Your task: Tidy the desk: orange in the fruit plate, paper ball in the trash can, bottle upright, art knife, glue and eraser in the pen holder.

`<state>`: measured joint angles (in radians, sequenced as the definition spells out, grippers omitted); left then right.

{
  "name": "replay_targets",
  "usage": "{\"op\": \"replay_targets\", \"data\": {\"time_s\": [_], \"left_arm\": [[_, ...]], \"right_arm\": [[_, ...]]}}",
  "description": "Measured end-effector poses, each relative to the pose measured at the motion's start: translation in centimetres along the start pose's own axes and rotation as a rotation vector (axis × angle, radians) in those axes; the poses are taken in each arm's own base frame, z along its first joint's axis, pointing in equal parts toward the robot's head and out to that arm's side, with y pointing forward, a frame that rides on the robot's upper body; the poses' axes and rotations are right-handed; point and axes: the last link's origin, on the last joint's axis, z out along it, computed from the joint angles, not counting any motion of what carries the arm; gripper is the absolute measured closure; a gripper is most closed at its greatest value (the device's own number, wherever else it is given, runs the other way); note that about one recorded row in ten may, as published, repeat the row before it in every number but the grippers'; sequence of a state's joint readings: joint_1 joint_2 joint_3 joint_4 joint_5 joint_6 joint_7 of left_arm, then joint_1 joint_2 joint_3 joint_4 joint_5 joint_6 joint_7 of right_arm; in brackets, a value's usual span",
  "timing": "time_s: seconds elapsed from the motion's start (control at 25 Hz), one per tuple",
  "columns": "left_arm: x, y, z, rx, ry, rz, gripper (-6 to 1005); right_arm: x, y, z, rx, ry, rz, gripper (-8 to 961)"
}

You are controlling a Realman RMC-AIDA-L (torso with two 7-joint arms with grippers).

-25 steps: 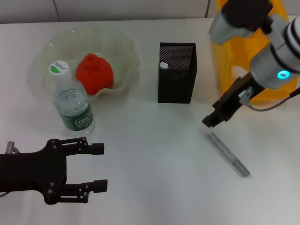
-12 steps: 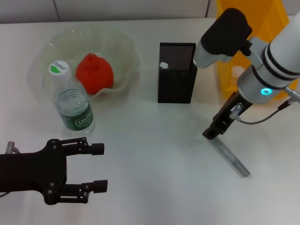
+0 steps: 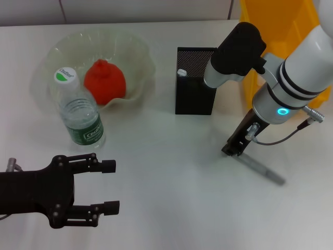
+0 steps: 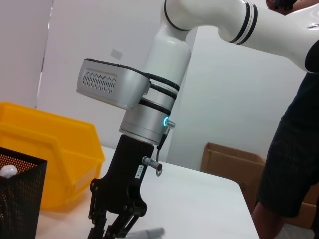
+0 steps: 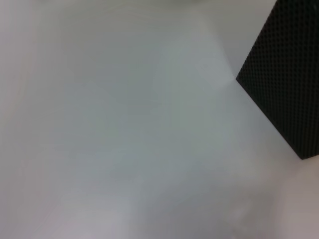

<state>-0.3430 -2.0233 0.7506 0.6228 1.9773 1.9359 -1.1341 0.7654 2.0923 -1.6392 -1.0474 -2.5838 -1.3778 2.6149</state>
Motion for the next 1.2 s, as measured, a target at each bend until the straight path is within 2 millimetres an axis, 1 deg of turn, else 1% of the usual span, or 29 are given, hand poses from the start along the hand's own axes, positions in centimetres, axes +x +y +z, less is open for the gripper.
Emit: {"op": "replay_targets", "data": {"time_s": [0.32,0.36,0.4,0.44,0.48,0.52,0.56,0.6,0.64,0.68,0.76,0.8,0.84,0.88,0.96,1.04,1.12,1.16,1.2], "left_arm": [[-0.1,0.1,-0.1,0.003,0.0,0.0,213],[-0.1,0.1,-0.1,0.004,0.0,-0.001,213],[-0.1,0.1,-0.1,0.005,0.0,-0.001,212],[-0.1,0.1,-0.1,0.005,0.001,-0.002,212],[-0.2,0.1,-0.1,0.006,0.001,-0.002,212],[-0.2,0.1,-0.2,0.007,0.001,-0.003,212],[-0.2,0.1,-0.2,0.007,0.001,-0.003,212],[-0.2,0.2,-0.2,0.007,0.001,-0.003,212],[-0.2,0.2,-0.2,0.007,0.001,-0.003,212],[-0.2,0.2,-0.2,0.007,0.001,-0.003,212],[-0.2,0.2,-0.1,0.007,0.003,-0.002,212],[-0.2,0.2,-0.1,0.006,0.005,-0.001,212],[-0.2,0.2,-0.1,0.006,0.005,-0.001,212],[-0.1,0.1,0.0,0.005,0.007,0.001,212],[-0.1,0.1,0.1,0.003,0.008,0.004,212],[0.0,0.1,0.2,0.002,0.009,0.004,212],[0.0,0.1,0.2,0.003,0.009,0.005,212],[-0.1,0.1,0.2,0.003,0.008,0.005,212],[0.0,0.0,0.2,0.003,0.008,0.006,212]], "right_arm": [[-0.1,0.1,-0.1,-0.004,-0.012,0.001,759],[-0.2,0.1,-0.3,-0.004,-0.023,0.003,772],[-0.4,0.1,-1.1,-0.012,-0.068,0.015,786],[-0.4,0.1,-1.1,-0.012,-0.068,0.015,799],[-0.6,0.0,-1.8,-0.02,-0.108,0.021,813],[-0.8,-0.2,-3.3,-0.053,-0.211,0.047,826],[-0.8,-0.2,-3.3,-0.053,-0.211,0.047,826],[-0.9,-0.7,-5.0,-0.102,-0.346,0.081,826],[-0.9,-0.7,-5.0,-0.102,-0.346,0.081,826],[-0.9,-1.1,-6.0,-0.134,-0.436,0.094,826],[-1.0,-1.9,-8.0,-0.212,-0.645,0.124,827],[-0.6,-3.0,-9.3,-0.273,-0.845,0.145,827],[-0.6,-3.0,-9.3,-0.273,-0.845,0.145,827],[-0.2,-3.6,-9.7,-0.293,-0.938,0.155,827],[0.5,-4.7,-9.6,-0.324,-1.101,0.18,827],[1.2,-5.6,-8.9,-0.317,-1.245,0.199,827],[2.2,-6.4,-7.6,-0.277,-1.37,0.233,826],[2.5,-6.6,-7.1,-0.248,-1.411,0.238,826],[3.0,-6.8,-6.2,-0.174,-1.476,0.235,826]]}}
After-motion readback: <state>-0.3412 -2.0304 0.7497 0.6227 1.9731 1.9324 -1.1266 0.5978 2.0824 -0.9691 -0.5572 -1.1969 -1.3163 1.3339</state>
